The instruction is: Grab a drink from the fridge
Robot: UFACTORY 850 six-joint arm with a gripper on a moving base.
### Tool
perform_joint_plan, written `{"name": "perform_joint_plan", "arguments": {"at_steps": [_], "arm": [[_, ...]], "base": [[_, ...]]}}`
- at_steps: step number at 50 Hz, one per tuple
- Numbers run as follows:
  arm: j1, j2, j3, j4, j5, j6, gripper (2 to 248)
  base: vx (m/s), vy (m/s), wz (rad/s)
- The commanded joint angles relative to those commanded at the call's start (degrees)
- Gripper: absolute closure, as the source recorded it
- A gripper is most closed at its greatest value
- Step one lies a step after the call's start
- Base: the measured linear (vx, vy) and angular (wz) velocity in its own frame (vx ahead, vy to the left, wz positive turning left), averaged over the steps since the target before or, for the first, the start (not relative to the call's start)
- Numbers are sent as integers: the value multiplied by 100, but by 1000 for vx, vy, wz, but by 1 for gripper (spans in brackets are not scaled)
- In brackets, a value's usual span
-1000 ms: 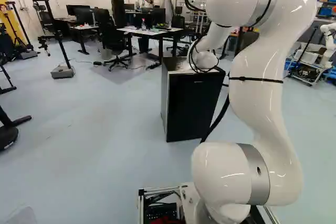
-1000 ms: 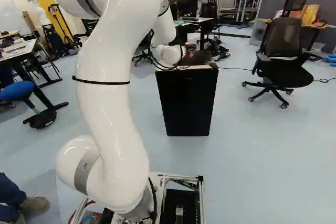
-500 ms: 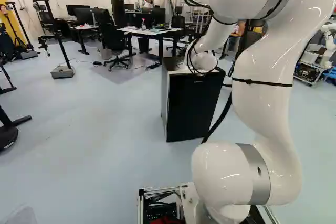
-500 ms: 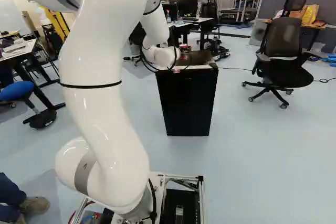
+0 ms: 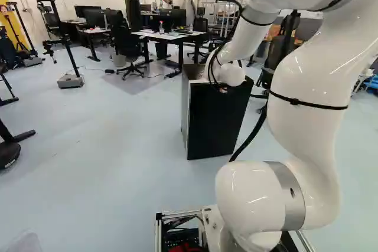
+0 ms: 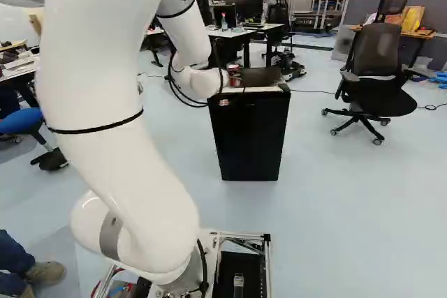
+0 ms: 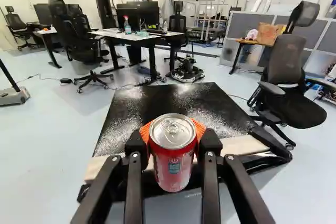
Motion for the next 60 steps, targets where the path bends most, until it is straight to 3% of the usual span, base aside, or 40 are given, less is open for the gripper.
{"name": "perform_joint_plan", "arguments": {"at_steps": [26, 60], "arm": [[335, 1154, 1511, -61, 112, 133, 150], [627, 2165, 2833, -115, 211, 249, 150]], "base": [[0, 0, 0], [0, 0, 0]]}}
